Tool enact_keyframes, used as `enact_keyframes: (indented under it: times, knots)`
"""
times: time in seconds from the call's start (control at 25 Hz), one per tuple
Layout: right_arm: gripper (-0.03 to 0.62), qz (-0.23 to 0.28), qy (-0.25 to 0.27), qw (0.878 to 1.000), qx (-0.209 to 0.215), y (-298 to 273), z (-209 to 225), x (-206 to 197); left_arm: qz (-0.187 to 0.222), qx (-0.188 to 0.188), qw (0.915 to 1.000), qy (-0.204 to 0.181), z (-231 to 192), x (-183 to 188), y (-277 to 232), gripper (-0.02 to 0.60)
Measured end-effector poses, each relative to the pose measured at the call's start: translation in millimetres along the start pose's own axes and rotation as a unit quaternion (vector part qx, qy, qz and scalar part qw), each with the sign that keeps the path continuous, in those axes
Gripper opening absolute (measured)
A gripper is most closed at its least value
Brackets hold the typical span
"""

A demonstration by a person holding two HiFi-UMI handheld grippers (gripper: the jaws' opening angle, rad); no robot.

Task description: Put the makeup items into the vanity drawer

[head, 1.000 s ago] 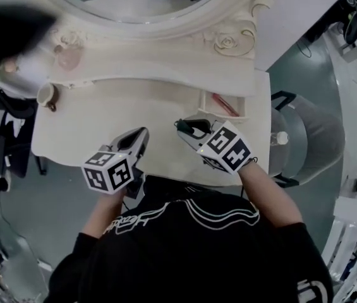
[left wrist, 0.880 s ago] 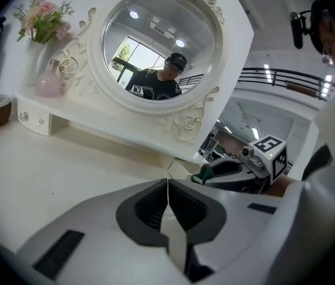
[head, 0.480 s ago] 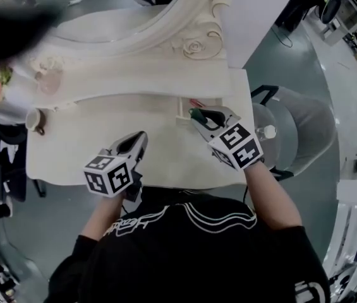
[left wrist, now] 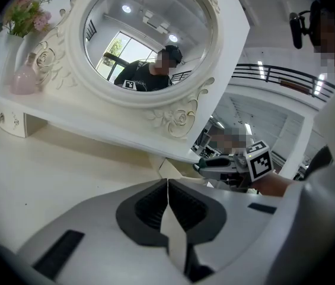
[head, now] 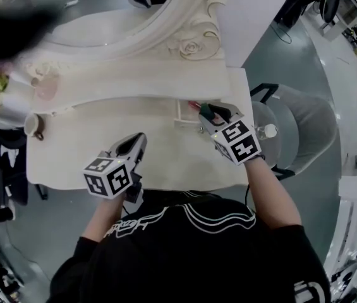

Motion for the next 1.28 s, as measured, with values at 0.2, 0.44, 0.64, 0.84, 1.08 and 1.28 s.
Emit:
enact_keyframes:
  times: [0.2,0.44,0.64,0.84,1.08,1.28]
  knots:
    - [0.209,0.002,-0.007,1.0,0.004,-5,0,-1,0.002,0.001,1.0,0.006,0,0,-2,0.026]
    - [0.248,0.007,-0.014,1.0,0.01,-3,-2,-3,0.001,0.001,1.0,0.003,3,2,-3,0.026]
    - [0.258,0.026,-0.041,0.999,0.008,6,0,0,-0.003,-0.003,1.0,-0.002,7,6,-1,0.026]
    - [0.255,0.08,-0.086,0.993,0.021,28,-12,16,-0.007,-0.015,0.9998,-0.011,11,14,5,0.025]
    - [0.118,0.154,-0.139,0.976,0.058,65,-35,54,-0.014,-0.051,0.9978,-0.041,38,38,20,0.026]
    - [0.037,0.229,-0.15,0.958,0.086,96,-55,88,-0.006,-0.083,0.9937,-0.075,66,62,44,0.025]
Point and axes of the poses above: the fingertips, and each gripper's own axes: y backward along the fingers, z to its right, x out of its top, the point moved 3 cm from there along y, backward along the fingers, and after that the axes turned 9 degrees about y, right-handed, at the moved point
